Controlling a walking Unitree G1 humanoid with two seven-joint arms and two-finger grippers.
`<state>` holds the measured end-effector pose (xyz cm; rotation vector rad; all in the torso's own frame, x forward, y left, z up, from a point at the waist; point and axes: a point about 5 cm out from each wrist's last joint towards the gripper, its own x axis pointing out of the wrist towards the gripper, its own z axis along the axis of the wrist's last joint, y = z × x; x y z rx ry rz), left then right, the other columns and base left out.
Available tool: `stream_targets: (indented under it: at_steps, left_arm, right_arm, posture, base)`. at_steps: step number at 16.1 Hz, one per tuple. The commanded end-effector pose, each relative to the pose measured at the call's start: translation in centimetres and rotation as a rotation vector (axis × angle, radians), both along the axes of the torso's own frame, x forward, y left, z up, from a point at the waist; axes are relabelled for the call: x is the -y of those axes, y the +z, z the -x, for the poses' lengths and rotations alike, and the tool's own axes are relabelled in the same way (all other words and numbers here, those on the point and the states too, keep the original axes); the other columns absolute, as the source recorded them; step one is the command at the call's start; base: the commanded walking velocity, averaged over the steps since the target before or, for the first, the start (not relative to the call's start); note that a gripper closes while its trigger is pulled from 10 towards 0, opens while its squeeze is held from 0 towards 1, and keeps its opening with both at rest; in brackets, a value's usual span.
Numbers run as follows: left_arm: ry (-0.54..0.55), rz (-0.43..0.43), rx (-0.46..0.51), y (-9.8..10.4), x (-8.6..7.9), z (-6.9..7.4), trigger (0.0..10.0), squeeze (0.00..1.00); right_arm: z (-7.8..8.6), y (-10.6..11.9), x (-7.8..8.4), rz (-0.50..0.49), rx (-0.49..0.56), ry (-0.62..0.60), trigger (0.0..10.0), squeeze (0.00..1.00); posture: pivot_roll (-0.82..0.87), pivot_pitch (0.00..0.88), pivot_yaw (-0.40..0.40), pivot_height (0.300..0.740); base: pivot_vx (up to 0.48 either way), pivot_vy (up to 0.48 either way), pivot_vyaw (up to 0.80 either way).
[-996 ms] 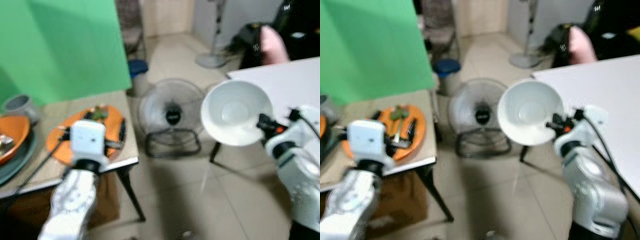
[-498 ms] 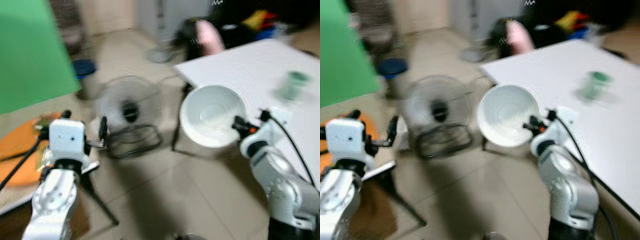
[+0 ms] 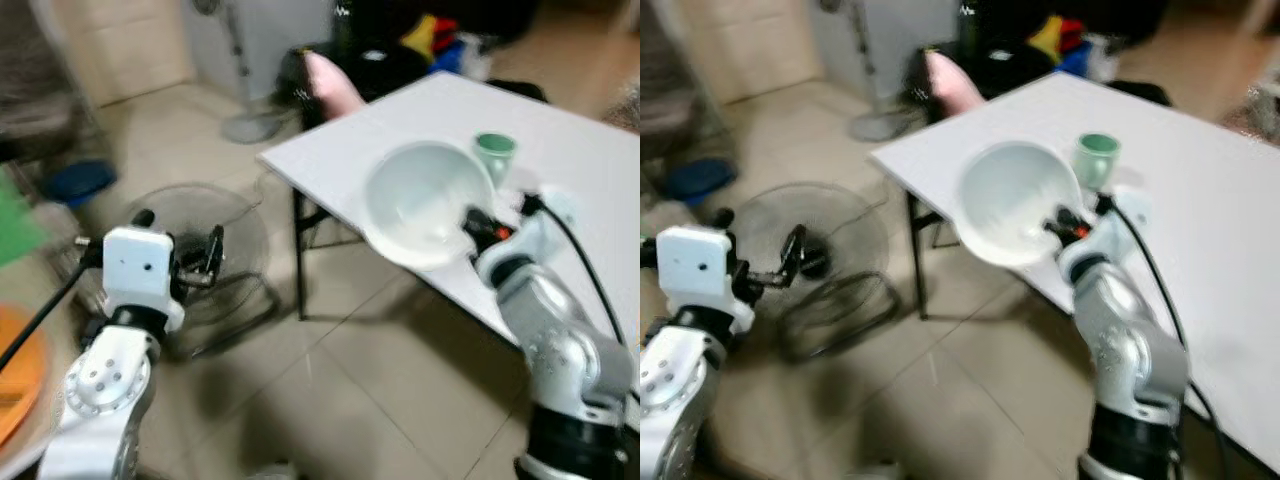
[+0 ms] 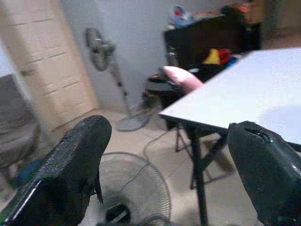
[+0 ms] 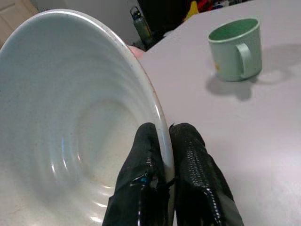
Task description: Setting the table
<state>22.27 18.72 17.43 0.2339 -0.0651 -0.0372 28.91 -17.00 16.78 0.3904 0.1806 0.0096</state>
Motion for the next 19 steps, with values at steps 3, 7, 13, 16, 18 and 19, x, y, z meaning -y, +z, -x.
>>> stream_targets:
  at_steps: [3,7,13,16,18,19]
  left_arm:
    - [-0.085,0.018,-0.024,-0.1,0.7,-0.1,10.0,0.00]
    - [-0.131,0.018,-0.040,-0.2,0.8,-0.1,10.0,0.00]
    - [-0.150,0.028,-0.052,-0.4,0.7,0.0,10.0,0.00]
    - [-0.141,0.029,-0.059,-0.5,0.6,0.3,10.0,0.00]
    - [-0.137,0.034,-0.066,-0.6,0.5,0.5,10.0,0.00]
    - [-0.137,0.044,-0.072,-0.6,0.5,0.5,10.0,0.00]
  right_arm:
    - [-0.4,0.8,0.4,-0.020,0.025,-0.019,10.0,0.00]
    - [-0.6,1.4,0.3,-0.026,0.028,-0.006,10.0,0.00]
    - [-2.2,1.6,0.0,-0.046,-0.031,0.099,10.0,0.00]
    - [-3.5,1.6,-0.5,-0.030,-0.051,0.156,10.0,0.00]
    - [-4.5,1.2,-1.0,0.026,-0.098,0.161,10.0,0.00]
    - [-4.9,1.1,-1.0,0.017,-0.113,0.135,10.0,0.00]
  posture:
    - [-0.07,0.000,0.028,0.740]
    - [-0.07,0.000,0.031,0.740]
    - [-0.07,0.000,0.029,0.740]
    - [-0.06,0.000,0.023,0.740]
    - [-0.05,0.000,0.016,0.740]
    - [-0.05,0.000,0.014,0.740]
  base:
    - [0.324,0.000,-0.75]
    - [0.322,0.000,-0.75]
    - [0.304,0.000,-0.11]
    - [0.280,0.000,0.00]
    - [0.133,0.000,0.00]
    - [0.000,0.000,0.00]
